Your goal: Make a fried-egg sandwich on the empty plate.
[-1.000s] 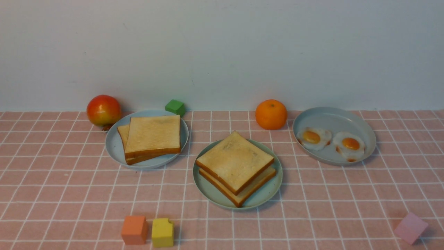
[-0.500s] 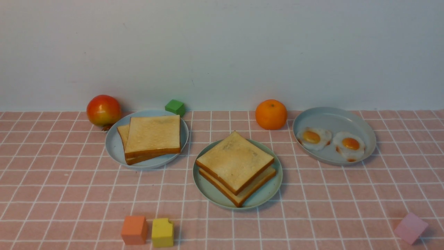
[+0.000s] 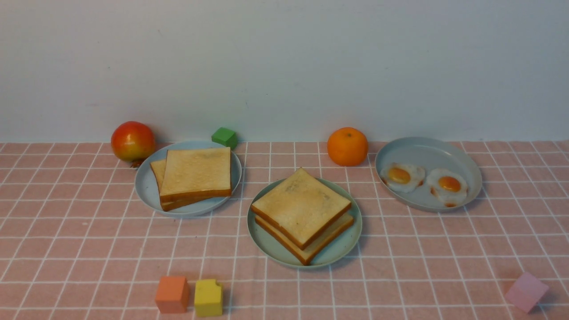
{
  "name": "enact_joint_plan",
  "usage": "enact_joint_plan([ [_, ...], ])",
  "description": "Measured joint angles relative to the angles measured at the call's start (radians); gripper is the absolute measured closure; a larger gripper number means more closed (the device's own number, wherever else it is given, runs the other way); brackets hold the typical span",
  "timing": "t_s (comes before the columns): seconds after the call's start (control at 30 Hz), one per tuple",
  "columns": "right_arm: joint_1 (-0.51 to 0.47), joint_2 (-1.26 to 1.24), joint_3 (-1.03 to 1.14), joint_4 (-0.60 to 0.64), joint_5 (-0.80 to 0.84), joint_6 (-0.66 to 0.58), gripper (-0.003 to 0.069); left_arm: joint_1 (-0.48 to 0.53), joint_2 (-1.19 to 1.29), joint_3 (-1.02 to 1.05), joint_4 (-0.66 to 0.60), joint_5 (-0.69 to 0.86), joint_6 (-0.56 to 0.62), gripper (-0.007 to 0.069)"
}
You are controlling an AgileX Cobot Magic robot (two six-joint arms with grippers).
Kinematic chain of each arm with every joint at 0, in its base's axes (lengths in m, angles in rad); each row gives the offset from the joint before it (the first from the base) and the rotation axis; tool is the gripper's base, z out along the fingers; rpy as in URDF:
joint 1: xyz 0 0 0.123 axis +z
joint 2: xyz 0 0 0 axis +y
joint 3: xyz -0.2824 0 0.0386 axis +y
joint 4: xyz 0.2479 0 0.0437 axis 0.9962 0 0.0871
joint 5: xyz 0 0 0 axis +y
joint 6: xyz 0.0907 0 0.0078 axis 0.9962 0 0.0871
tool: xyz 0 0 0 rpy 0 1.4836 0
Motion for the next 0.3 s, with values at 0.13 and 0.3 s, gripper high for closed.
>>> enact_joint_plan([
  [0.13,0.000,0.000,0.000,0.000,0.000,0.000,0.0532,0.000,0.000,0.000,0.000,0.001,0.000,0.0609],
  [0.3,0.000,0.000,0.000,0.000,0.000,0.000,0.0526,0.000,0.000,-0.001,0.000,0.001,0.000,0.0609],
])
